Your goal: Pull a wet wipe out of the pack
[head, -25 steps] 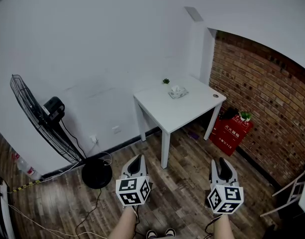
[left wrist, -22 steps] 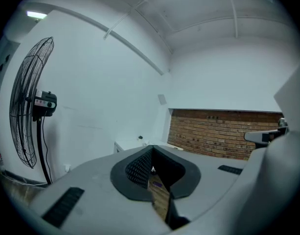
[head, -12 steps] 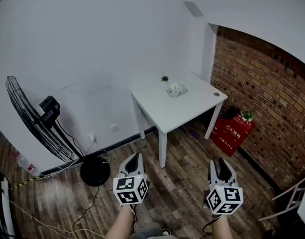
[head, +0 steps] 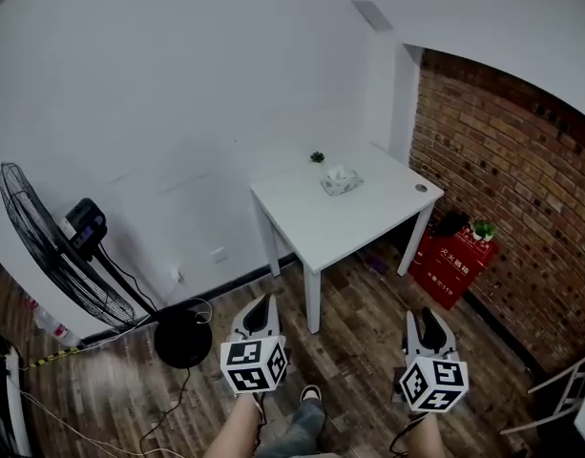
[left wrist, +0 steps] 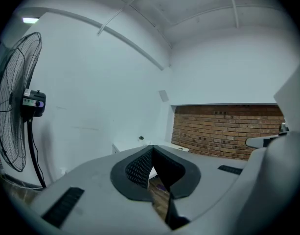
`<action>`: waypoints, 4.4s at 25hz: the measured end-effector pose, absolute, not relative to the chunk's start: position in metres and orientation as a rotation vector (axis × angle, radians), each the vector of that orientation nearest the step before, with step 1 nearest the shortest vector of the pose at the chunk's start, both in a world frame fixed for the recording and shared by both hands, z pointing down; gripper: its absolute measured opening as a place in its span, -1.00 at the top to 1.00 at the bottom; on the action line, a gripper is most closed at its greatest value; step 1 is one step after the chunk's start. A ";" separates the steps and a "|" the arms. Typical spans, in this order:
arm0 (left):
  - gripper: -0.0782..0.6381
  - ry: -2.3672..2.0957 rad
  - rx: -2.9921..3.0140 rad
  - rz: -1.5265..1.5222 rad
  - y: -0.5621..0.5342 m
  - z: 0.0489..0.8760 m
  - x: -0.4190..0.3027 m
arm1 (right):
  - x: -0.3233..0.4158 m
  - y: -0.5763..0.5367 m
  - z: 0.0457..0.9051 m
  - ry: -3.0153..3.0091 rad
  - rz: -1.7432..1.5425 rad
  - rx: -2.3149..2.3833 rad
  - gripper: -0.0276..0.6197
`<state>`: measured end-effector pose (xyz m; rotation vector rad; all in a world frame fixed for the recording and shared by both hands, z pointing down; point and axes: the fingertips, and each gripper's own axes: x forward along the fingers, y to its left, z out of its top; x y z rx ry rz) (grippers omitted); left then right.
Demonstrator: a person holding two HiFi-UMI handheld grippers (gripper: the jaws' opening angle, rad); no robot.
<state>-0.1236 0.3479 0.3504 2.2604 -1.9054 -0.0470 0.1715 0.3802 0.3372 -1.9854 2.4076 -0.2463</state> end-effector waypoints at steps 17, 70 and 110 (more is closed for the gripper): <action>0.78 -1.848 2.308 -0.072 0.135 0.337 -0.142 | 0.147 0.180 0.315 2.384 -0.206 -2.013 0.51; 0.78 -2.206 1.686 0.023 -0.199 0.415 -0.126 | 0.167 -0.327 0.386 2.918 -0.462 -1.542 0.53; 0.78 -2.232 1.484 0.071 -0.164 0.466 -0.156 | 0.098 -0.356 0.437 3.708 -0.124 -0.714 0.56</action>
